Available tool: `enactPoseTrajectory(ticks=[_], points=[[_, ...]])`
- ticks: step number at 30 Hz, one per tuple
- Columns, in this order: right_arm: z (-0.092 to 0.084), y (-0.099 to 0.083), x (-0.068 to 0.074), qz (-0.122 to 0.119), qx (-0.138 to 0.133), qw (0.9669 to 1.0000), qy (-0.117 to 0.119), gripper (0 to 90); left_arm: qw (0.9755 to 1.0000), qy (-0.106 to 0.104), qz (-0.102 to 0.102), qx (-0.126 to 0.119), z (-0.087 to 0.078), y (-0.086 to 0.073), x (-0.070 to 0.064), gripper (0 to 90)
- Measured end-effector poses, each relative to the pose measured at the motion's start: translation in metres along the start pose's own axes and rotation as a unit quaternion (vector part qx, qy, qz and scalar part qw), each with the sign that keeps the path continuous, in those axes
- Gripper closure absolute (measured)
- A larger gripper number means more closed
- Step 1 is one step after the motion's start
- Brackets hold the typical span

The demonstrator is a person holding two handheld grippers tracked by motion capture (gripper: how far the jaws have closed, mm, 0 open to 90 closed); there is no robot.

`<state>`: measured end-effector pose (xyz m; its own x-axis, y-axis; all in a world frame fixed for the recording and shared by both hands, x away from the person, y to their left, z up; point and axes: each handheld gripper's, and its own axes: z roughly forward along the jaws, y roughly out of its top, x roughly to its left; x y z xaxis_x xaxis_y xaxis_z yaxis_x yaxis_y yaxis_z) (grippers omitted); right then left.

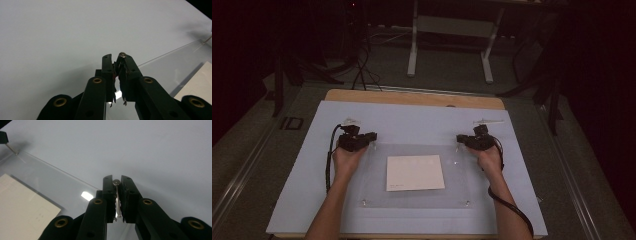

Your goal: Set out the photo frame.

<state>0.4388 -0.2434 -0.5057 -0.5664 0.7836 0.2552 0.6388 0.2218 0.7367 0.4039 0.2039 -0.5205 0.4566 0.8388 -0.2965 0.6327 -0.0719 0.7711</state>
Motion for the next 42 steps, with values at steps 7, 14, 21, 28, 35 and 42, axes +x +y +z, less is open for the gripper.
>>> enactPoseTrajectory(ticks=[7,14,21,28,35,42], points=[[0.008,0.011,-0.013,0.046,0.012,0.9986,0.023,84.3,0.9992,-0.02,-0.032,0.014,0.009,0.01,0.01,83.7],[0.018,0.014,-0.021,0.086,0.001,0.996,0.026,85.5,0.9966,-0.02,-0.072,0.035,0.02,0.021,0.018,85.2],[0.028,0.013,-0.028,0.138,-0.014,0.99,0.026,85.8,0.9934,-0.017,-0.108,0.034,0.028,0.022,0.023,85.3],[0.028,0.012,-0.027,0.142,-0.017,0.9895,0.022,85.8,0.9938,-0.015,-0.104,0.036,0.028,0.022,0.022,85.3],[0.032,0.012,-0.027,0.161,-0.018,0.9866,0.016,85.8,0.995,0.0,-0.092,0.038,0.029,0.023,0.02,83.7],[0.033,0.012,-0.028,0.167,-0.021,0.9857,0.016,85.8,0.9974,-0.001,-0.071,0.013,0.012,0.022,0.021,71.0]])
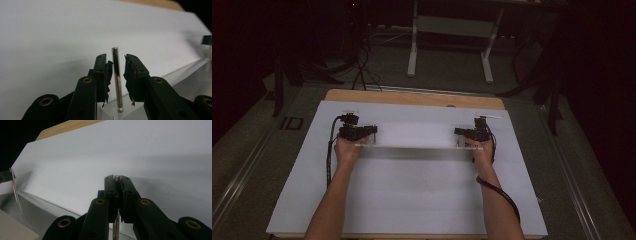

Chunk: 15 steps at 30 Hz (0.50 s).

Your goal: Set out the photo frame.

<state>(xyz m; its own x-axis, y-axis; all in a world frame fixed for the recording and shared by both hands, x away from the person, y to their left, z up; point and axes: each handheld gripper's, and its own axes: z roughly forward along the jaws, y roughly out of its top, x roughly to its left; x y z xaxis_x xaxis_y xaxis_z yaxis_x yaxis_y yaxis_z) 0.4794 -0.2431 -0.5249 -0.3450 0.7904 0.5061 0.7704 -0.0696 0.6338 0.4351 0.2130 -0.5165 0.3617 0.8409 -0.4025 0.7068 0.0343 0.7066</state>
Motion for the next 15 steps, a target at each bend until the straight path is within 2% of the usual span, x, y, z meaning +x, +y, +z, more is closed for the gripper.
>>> enactPoseTrajectory(ticks=[4,9,11,14,15], points=[[0.0,0.0,0.0,0.0,-0.001,1.0,-0.001,85.8,0.9995,0.002,0.028,-0.016,-0.015,0.003,-0.005,69.8],[-0.001,0.0,0.001,-0.005,0.001,1.0,0.001,85.8,0.9981,-0.006,0.051,-0.036,-0.032,0.007,-0.014,68.1],[-0.001,0.0,0.001,-0.005,0.0,1.0,0.0,85.8,0.997,-0.013,0.063,-0.042,-0.039,0.007,-0.019,68.0],[-0.001,0.0,0.001,-0.005,0.0,1.0,0.0,85.8,0.9941,-0.023,0.092,-0.053,-0.053,0.006,-0.031,66.1],[-0.001,0.0,0.001,-0.005,0.0,1.0,0.0,85.8,0.9941,-0.023,0.092,-0.053,-0.053,0.006,-0.031,65.5]])
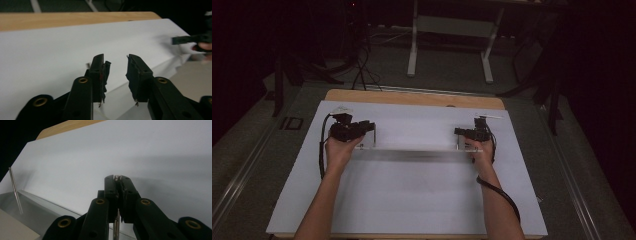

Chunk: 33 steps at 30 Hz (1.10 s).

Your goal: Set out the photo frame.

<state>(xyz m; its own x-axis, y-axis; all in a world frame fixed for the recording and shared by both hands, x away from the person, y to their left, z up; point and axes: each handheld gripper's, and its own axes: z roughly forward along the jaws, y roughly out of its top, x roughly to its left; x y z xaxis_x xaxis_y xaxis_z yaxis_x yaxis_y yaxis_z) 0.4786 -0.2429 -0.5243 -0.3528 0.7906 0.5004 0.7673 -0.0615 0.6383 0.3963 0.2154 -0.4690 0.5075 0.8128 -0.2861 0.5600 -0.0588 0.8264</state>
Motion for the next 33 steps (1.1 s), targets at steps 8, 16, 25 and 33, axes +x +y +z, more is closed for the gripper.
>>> enactPoseTrajectory(ticks=[8,16,25,33], points=[[0.001,0.0,0.0,0.004,0.0,1.0,0.002,85.7,0.9975,-0.027,0.044,-0.049,-0.038,-0.005,-0.026,61.8],[0.001,0.001,0.0,0.005,0.002,1.0,0.001,85.7,0.9951,-0.033,0.073,-0.058,-0.063,-0.009,-0.032,60.4],[0.002,0.001,-0.001,0.006,0.001,1.0,0.002,85.8,0.9928,-0.038,0.095,-0.062,-0.081,-0.011,-0.036,58.6],[0.001,0.0,-0.001,0.006,0.0,1.0,0.005,85.7,0.9891,-0.048,0.12,-0.071,-0.096,-0.013,-0.043,57.7]])
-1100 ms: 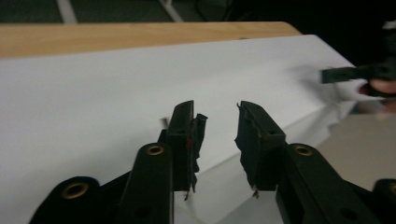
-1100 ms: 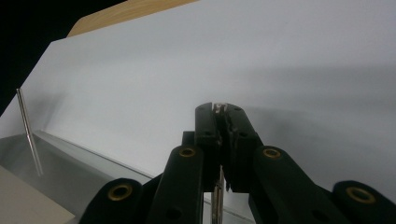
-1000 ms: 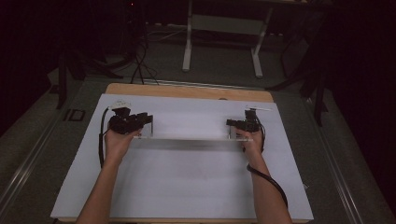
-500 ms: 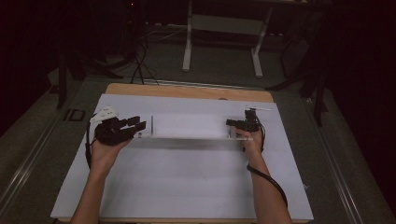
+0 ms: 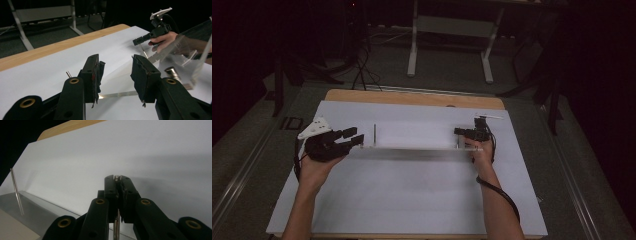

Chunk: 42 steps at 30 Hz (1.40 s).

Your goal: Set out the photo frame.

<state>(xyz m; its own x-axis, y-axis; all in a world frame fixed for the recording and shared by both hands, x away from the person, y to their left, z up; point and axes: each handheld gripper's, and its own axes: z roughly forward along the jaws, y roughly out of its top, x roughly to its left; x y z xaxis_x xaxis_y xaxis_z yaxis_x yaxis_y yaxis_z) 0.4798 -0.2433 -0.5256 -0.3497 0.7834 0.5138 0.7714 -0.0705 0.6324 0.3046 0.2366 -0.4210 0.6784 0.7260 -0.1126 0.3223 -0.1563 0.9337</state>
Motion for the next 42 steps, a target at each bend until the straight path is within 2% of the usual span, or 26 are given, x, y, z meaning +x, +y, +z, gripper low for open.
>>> enactPoseTrajectory(ticks=[9,13,21,23,27,30,33,39,40,42], points=[[0.0,0.0,0.0,-0.001,-0.001,1.0,0.001,85.7,0.9998,-0.003,0.011,-0.014,-0.015,-0.004,0.0,57.3],[0.001,0.0,-0.001,0.002,-0.003,1.0,0.001,85.7,0.9997,0.007,0.014,-0.018,-0.021,-0.008,0.002,57.4],[0.001,0.0,-0.001,0.003,-0.001,1.0,0.0,85.7,0.9996,-0.004,0.024,-0.014,-0.024,-0.014,0.001,57.0],[0.001,0.0,-0.001,0.004,-0.003,1.0,0.001,85.7,0.9996,-0.006,0.023,-0.011,-0.023,-0.018,0.002,57.1],[0.001,0.0,-0.001,0.001,0.0,1.0,0.002,85.7,0.9992,-0.016,0.036,-0.001,-0.021,-0.024,0.0,57.0],[0.001,0.0,-0.001,0.003,-0.001,1.0,0.001,85.7,0.9985,-0.022,0.05,0.01,-0.018,-0.025,-0.004,57.1],[0.002,0.0,-0.001,0.005,-0.001,1.0,0.002,85.7,0.9981,-0.024,0.055,0.009,-0.014,-0.024,-0.006,57.0],[0.002,0.001,-0.001,0.005,0.001,1.0,0.003,85.6,0.9965,-0.02,0.079,0.015,0.0,-0.018,-0.013,54.9],[0.002,0.001,-0.001,0.004,0.001,1.0,0.003,85.7,0.9959,-0.014,0.088,0.012,0.007,-0.016,-0.015,54.9],[0.001,0.001,-0.001,0.002,0.001,1.0,0.005,85.6,0.9956,-0.02,0.091,0.01,0.012,-0.016,-0.016,53.7]])
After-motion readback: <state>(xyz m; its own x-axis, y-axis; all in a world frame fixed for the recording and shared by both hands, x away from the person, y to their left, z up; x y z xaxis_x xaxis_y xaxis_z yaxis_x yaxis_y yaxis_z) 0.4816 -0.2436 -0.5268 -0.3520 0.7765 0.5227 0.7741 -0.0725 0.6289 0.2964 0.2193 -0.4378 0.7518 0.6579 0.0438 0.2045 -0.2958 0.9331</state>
